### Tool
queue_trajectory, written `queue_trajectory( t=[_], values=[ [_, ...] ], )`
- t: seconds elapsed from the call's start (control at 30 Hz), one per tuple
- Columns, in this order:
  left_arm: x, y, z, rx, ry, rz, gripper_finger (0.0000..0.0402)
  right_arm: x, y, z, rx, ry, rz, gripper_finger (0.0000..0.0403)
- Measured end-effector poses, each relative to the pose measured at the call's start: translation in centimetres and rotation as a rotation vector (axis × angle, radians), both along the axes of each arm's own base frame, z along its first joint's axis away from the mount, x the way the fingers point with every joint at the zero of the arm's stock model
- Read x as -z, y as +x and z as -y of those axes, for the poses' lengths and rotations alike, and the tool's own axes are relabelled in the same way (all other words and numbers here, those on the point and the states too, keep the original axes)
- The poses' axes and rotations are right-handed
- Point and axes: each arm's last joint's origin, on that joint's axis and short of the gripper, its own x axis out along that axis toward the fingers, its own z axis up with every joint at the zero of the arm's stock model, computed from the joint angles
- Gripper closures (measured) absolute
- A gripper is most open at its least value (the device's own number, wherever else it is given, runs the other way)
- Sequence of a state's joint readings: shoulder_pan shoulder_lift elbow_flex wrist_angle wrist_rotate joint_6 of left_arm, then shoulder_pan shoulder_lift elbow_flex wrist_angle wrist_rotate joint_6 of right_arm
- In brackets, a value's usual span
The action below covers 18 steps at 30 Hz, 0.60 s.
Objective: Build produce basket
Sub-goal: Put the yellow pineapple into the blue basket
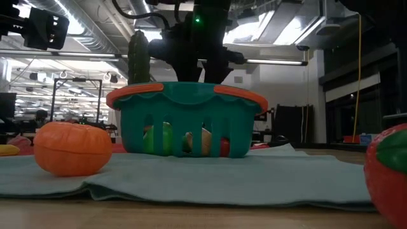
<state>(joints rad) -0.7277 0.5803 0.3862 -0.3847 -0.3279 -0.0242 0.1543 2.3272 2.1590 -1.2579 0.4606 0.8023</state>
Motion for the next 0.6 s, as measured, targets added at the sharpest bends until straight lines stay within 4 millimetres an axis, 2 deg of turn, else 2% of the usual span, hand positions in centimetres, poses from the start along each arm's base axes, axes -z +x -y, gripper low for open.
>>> queue_trajectory(
  t=[0.6],
  values=[
    [0.0, 0.0, 0.0, 0.0, 0.0, 0.0, 0.0138, 0.03, 0.0, -0.08, 0.0, 0.016, 0.0, 0.0146]
  ],
)
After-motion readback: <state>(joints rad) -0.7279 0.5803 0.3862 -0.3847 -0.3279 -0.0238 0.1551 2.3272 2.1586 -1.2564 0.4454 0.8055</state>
